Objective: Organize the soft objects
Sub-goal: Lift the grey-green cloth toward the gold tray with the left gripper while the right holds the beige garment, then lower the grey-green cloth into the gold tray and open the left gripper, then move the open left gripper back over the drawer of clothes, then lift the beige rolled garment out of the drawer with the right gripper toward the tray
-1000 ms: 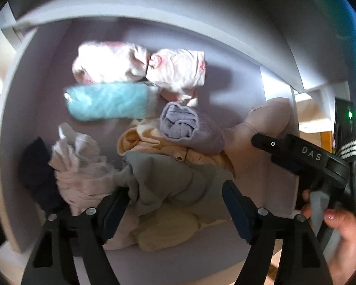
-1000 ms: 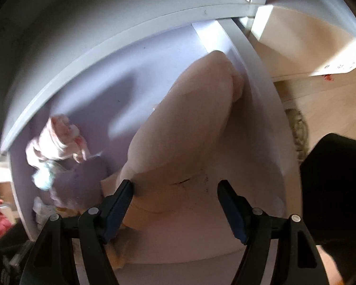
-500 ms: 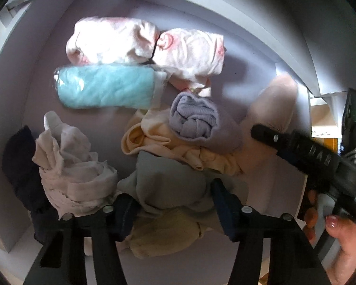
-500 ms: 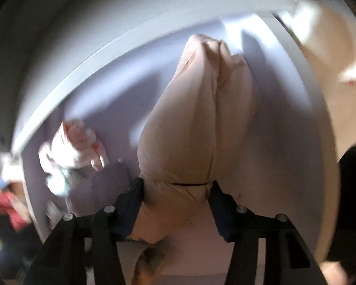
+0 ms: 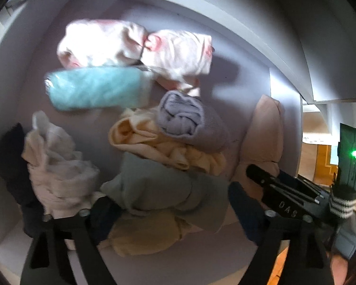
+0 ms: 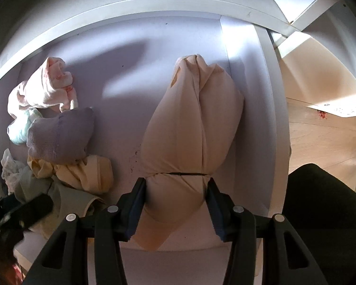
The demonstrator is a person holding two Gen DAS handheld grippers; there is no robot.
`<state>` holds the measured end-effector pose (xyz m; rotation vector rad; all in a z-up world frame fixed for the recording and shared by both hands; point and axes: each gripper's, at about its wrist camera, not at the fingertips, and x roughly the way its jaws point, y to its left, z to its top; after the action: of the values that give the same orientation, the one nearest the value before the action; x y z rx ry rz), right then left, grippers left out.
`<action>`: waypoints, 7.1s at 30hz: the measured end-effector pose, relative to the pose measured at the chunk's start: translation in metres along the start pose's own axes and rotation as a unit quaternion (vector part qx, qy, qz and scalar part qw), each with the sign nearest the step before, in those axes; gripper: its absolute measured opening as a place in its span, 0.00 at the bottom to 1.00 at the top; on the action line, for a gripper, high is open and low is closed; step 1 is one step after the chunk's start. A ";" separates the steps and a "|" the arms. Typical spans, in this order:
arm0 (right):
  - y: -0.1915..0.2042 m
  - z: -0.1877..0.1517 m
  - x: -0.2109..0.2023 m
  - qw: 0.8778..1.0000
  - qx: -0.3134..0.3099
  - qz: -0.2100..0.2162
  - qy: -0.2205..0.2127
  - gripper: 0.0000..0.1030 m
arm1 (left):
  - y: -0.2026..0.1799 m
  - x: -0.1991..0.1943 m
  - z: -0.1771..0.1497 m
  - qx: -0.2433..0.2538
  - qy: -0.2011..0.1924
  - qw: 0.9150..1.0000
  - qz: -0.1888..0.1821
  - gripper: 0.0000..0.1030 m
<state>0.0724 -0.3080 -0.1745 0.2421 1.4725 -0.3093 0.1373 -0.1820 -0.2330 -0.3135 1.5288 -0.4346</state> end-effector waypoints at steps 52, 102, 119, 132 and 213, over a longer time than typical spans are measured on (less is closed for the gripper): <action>0.005 -0.007 0.015 0.999 0.036 0.040 0.003 0.52 | -0.044 -0.305 -0.053 0.148 -0.288 0.938 -0.123 0.51; 0.001 0.002 0.043 0.994 0.054 0.085 0.047 0.50 | -0.036 -0.298 0.223 -0.004 -0.353 0.934 0.058 0.78; 0.001 -0.001 0.047 0.994 0.057 0.087 0.043 0.50 | -0.053 -0.316 0.134 0.117 -0.392 0.900 0.149 0.82; 0.018 -0.007 0.045 0.997 0.030 0.065 0.036 0.50 | -0.060 -0.326 0.062 0.173 -0.418 0.874 0.180 0.82; -0.011 -0.068 -0.152 0.981 0.030 0.169 -0.091 0.38 | 0.093 -0.008 -0.034 0.030 0.014 0.987 0.156 0.98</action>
<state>-0.0052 -0.2860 -0.0286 0.4921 1.2171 -0.0973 0.1104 -0.0932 -0.2696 -0.0190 1.5558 -0.2381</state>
